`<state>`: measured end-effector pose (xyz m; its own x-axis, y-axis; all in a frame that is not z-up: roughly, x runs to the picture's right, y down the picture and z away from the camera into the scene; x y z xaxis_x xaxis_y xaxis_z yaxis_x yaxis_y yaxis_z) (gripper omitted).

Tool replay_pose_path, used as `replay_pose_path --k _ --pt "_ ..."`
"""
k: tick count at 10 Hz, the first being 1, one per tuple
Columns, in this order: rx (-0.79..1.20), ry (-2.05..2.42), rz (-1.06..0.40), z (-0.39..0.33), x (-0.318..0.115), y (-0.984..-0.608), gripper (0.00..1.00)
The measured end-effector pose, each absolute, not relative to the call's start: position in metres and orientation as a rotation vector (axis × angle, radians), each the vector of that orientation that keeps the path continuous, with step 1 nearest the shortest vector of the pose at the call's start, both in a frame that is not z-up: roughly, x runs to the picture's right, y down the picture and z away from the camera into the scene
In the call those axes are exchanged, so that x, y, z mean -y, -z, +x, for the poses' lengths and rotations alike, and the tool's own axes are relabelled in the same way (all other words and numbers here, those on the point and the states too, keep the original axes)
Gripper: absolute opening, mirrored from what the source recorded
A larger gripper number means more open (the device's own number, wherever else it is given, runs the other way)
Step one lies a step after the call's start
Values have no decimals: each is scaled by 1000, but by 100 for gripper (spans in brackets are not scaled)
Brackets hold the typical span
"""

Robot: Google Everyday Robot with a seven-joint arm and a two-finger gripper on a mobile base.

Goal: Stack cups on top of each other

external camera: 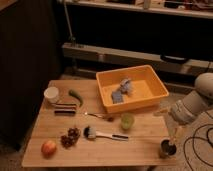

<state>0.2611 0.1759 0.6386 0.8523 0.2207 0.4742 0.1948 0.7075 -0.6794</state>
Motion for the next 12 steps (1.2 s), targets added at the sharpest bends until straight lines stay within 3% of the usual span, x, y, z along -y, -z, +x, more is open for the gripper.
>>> replay_pose_path --k 3,5,8,11,12 --pt "564 -12 -804 260 -183 -647 79" --pt "554 -15 -815 262 -191 -655 63" --pt "550 -30 -826 266 -199 -659 56" --pt "547 -34 -833 267 -203 -661 29" --pt "545 -37 -836 269 -205 -661 26"
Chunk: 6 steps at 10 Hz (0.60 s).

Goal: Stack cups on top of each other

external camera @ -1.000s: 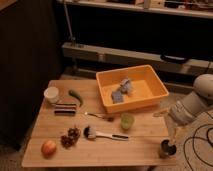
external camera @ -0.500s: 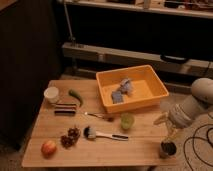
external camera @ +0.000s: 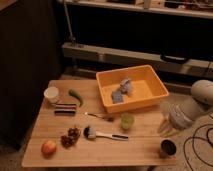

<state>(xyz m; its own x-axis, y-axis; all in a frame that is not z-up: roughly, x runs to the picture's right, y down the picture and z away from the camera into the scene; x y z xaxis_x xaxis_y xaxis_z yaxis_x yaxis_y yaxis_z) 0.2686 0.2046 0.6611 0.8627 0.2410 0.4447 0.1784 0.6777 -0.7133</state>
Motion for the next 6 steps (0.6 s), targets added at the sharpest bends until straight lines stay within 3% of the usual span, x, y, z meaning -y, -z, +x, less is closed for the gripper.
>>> replay_pose_path --k 6 --pt "550 -34 -846 271 -209 -655 26"
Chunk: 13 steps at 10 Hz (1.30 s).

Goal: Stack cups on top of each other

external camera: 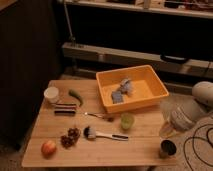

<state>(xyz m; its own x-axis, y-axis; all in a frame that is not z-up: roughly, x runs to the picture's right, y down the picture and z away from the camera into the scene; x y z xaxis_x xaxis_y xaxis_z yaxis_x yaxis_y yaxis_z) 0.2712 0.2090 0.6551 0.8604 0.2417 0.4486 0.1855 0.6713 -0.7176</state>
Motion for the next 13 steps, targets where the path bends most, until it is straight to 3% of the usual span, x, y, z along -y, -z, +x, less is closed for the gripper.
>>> replay_pose_path --k 4,13 --pt "557 -13 -826 270 -200 -646 48" --pt "552 -2 -808 278 -191 -631 48"
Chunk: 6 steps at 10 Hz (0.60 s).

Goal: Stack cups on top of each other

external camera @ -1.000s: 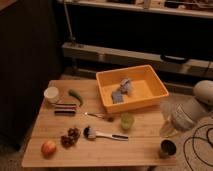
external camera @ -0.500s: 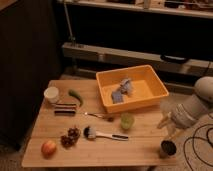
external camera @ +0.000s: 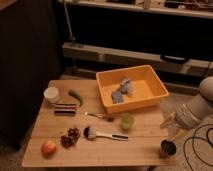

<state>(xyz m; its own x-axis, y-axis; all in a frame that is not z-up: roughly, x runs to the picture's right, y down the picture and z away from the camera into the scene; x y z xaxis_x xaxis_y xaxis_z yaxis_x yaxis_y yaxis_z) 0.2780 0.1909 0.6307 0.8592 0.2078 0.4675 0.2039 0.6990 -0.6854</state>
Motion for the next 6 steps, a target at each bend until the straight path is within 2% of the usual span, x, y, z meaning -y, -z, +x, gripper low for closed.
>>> replay_pose_path --k 6 --pt "542 -38 -846 286 -210 -651 48"
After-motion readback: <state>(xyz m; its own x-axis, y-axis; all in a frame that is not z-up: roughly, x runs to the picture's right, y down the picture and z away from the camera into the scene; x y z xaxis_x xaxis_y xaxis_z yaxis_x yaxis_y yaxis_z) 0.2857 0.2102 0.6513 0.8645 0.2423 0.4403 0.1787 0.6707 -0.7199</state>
